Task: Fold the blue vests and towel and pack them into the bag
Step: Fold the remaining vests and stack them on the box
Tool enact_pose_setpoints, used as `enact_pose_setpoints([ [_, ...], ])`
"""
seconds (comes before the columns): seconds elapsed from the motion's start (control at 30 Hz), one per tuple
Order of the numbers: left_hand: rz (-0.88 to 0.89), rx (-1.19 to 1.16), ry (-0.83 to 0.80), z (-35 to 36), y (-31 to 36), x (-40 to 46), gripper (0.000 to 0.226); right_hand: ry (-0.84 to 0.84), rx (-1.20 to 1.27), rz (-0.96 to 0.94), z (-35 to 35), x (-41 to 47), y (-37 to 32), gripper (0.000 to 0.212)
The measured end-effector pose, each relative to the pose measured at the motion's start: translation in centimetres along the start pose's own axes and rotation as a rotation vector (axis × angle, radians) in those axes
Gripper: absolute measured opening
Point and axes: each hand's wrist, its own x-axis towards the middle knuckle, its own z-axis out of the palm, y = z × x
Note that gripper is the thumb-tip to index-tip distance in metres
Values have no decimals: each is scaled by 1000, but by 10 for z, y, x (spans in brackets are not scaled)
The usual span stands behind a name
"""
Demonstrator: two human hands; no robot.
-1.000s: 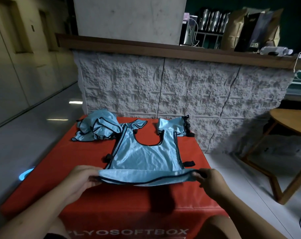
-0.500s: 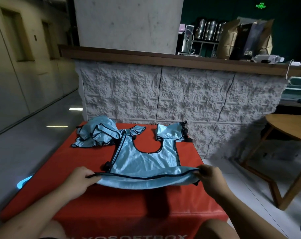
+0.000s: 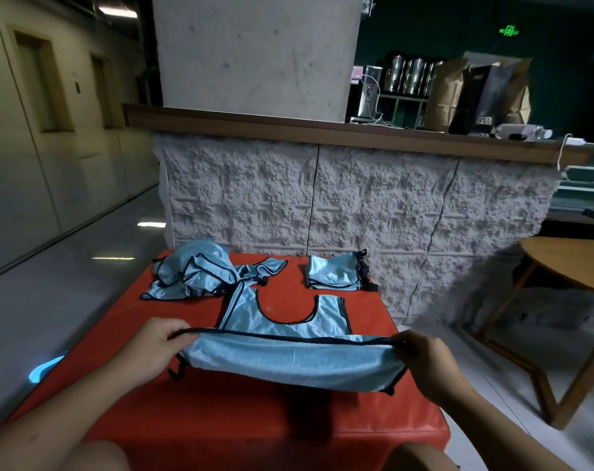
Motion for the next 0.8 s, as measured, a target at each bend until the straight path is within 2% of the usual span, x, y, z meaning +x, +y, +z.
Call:
enact_pose_setpoints([
  [0.07, 13, -39, 32, -2, 9, 2, 40, 14, -12, -14, -7, 2, -3, 38],
  [0.2, 45, -90, 97, -8, 19, 5, 16, 48, -43, -36, -16, 5, -3, 36],
  [0.3, 59, -77, 112, -12, 23, 4, 12, 52, -2, -29, -20, 4, -2, 37],
  [0.63, 57, -69, 10, -29, 26, -1, 17, 26, 67, -92, -37, -5, -12, 44],
  [0.8, 25, -16, -134, -36, 19, -8, 19, -170, 110, -123, -46, -8, -10, 46],
])
